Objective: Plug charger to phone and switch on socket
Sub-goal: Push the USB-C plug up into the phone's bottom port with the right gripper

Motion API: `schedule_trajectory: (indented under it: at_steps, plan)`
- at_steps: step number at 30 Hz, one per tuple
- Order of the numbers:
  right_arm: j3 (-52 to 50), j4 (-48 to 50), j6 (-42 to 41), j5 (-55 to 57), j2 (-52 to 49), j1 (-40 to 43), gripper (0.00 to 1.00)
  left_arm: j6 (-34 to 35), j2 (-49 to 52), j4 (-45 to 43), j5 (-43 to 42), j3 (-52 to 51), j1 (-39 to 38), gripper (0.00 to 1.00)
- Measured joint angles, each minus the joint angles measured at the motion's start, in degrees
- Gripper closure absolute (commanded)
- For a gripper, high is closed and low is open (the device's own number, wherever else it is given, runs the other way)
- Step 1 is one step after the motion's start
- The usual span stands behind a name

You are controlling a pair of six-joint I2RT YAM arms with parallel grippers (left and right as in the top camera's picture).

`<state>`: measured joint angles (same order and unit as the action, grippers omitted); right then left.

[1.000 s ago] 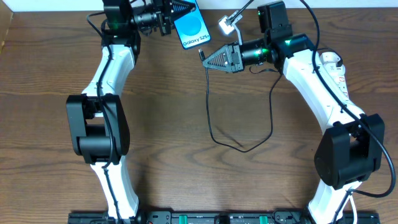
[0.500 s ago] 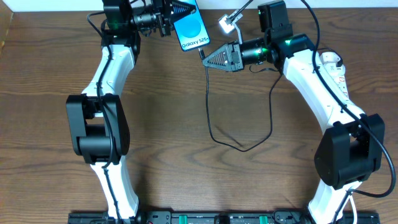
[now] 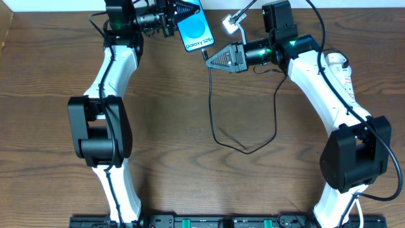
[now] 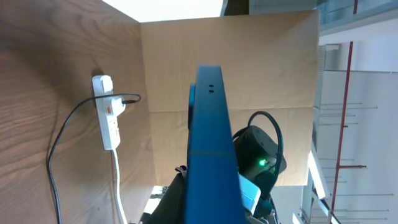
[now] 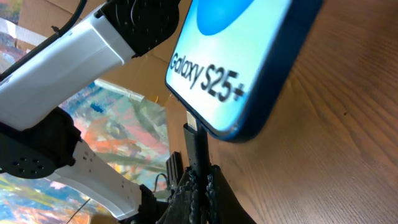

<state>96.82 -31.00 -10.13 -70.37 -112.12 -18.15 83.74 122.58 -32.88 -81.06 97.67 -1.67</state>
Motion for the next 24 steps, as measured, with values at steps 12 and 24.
schedule_trajectory:
  at_steps: [12, 24]
  plan:
    - [0.0, -0.9, -0.1, 0.1, 0.0, -0.1, 0.99, -1.7, 0.0, 0.0, 0.4, 0.0, -0.7, 0.93]
    - [0.0, -1.3, -1.4, 1.7, 0.0, -0.1, 0.99, -3.1, 0.0, 0.0, 0.4, 0.0, -0.7, 0.93]
